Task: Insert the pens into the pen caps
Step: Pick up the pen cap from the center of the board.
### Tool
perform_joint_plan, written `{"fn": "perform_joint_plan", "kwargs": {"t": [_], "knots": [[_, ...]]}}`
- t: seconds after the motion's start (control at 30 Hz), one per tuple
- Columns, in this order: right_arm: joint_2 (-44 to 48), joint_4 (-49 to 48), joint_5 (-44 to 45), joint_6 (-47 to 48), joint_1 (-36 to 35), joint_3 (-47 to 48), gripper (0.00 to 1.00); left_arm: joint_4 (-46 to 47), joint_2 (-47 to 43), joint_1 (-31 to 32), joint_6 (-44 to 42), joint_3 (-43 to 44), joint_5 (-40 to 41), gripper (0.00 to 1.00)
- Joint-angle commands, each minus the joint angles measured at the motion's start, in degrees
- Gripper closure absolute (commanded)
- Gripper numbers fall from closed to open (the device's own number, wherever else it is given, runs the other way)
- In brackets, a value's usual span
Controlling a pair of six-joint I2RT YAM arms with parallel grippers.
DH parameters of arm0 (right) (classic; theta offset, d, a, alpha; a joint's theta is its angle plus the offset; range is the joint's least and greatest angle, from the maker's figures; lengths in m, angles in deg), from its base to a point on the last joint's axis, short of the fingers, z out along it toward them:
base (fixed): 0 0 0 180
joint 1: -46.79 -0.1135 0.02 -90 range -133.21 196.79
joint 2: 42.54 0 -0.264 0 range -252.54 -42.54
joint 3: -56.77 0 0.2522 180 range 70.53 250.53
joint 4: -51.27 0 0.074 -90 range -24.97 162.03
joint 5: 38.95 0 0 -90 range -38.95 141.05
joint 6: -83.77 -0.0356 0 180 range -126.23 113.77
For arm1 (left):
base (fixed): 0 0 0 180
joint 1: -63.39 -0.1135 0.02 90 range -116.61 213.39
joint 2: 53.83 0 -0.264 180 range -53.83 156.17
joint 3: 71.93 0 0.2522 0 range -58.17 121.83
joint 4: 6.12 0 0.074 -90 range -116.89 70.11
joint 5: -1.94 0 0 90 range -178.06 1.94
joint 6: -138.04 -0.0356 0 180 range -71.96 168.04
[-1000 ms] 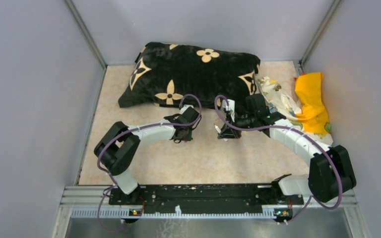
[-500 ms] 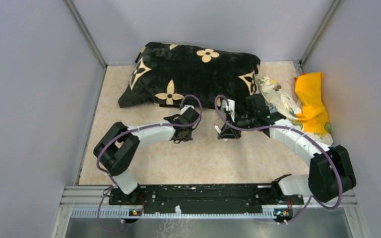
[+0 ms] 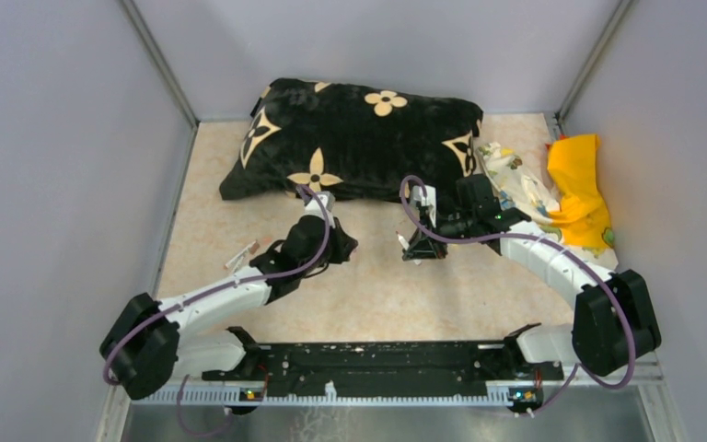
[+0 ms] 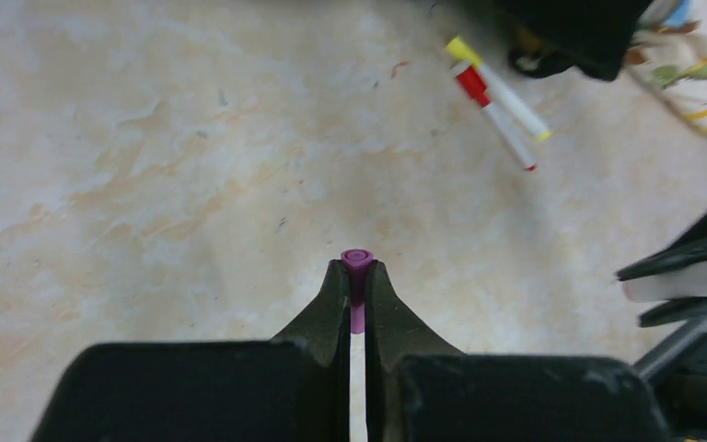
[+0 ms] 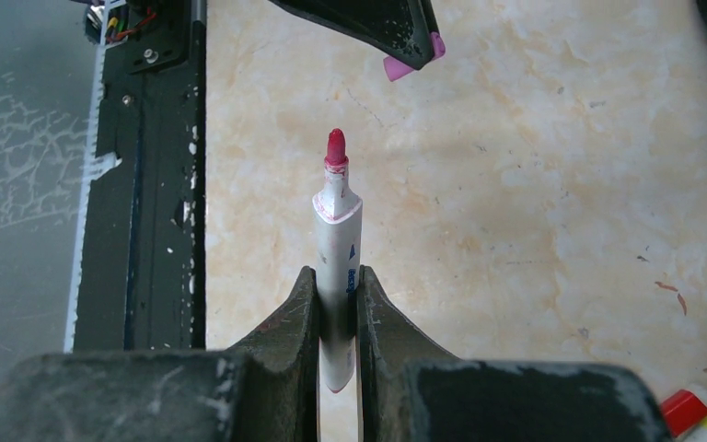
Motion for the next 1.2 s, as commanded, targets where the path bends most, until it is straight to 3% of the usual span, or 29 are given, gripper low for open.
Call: {"fn": "perform_joint_plan", "kwargs": {"t": [0.0,0.27,0.57,0.73,1.17], "knots": [[1.4,-0.2,-3.9,1.8,0.5,2.2,1.0,15.1,-5.4,0.1,2.3,-5.2,-2.0,1.0],[1.4,2.1,-6.6,4.4,0.5,2.8,1.0,33.0,-14.5,0.2,2.9,-15.6,-4.4,1.0],[0.9,2.4,-8.1,4.5,0.4,2.8,1.0,49.5,-17.9,0.2,2.9,-21.9,-9.4,1.0],[0.5,2.4,-8.6,4.5,0.5,2.8,1.0,63.0,-16.5,0.1,4.3,-24.9,-13.2,1.0],[0.5,2.1,-10.6,3.8,0.4,2.7,1.0,78.6,-3.6,0.2,5.9,-21.1,-17.0,1.0]]}}
